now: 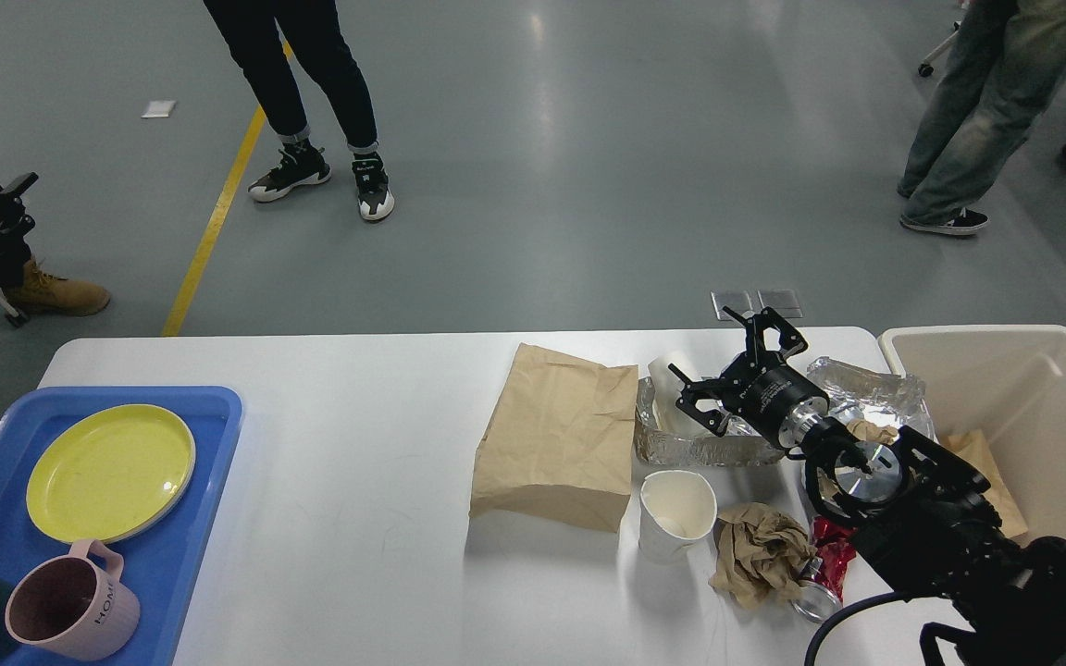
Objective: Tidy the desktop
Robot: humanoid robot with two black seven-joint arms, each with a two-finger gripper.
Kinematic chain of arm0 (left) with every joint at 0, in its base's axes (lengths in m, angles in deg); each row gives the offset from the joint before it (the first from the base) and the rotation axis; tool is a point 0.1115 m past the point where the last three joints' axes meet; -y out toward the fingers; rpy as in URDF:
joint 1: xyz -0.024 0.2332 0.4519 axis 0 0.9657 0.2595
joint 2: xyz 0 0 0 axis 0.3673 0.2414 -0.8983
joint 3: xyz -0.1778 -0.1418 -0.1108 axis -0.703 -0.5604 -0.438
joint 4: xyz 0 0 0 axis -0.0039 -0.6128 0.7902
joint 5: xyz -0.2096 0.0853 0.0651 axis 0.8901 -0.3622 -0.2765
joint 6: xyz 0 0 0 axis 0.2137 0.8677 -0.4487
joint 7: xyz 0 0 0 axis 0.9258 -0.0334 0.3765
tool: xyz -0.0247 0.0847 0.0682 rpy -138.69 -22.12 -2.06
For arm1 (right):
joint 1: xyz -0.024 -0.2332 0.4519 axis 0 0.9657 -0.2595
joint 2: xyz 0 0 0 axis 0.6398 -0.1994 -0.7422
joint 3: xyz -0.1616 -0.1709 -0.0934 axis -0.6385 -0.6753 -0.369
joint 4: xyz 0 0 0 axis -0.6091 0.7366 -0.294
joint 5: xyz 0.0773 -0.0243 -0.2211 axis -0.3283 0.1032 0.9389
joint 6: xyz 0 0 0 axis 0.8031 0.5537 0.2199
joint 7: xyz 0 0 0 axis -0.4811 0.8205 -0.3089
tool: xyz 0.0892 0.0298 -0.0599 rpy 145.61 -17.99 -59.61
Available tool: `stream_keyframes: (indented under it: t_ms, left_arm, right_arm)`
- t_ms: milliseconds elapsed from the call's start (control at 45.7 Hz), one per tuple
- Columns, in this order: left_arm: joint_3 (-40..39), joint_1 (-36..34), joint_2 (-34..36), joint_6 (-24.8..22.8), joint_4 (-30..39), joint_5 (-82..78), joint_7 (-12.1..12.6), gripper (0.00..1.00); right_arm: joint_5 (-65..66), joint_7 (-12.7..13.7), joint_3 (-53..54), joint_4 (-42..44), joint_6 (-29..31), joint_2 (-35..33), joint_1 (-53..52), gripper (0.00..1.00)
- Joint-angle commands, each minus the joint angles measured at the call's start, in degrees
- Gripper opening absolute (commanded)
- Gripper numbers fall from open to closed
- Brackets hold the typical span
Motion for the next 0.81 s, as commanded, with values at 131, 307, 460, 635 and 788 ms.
stream_keyframes:
  t_ms: [131,307,460,635,788]
  left_arm:
    - [-0.6,0.5,-3.6,-0.1,0.0,0.3,-3.1,0.96]
    - [-1.4,2.4,-9.5,-0.1,0.0,0.2,-3.1,0.96]
    - [-1.6,4.6,-15.2,-0.3,0.1,0.2,-3.0,0.96]
    - [-1.7,4.5,-21.7,0.8,-0.1,0.3,-3.0,0.96]
    - [-6.4,5.5,-25.3,1.5,-0.7,2.9,-2.7,0.96]
  right_arm:
    - [0.0,0.0,0.1,0.0,0.0,0.0,0.0,1.0]
    - [0.0,0.0,0.0,0.0,0.0,0.0,0.0,1.0]
    - [0.0,0.0,0.0,0.0,0.0,0.0,0.0,1.0]
    - [0.0,0.0,0.0,0.0,0.0,0.0,0.0,1.0]
    - [0.0,0.0,0.0,0.0,0.0,0.0,0.0,1.0]
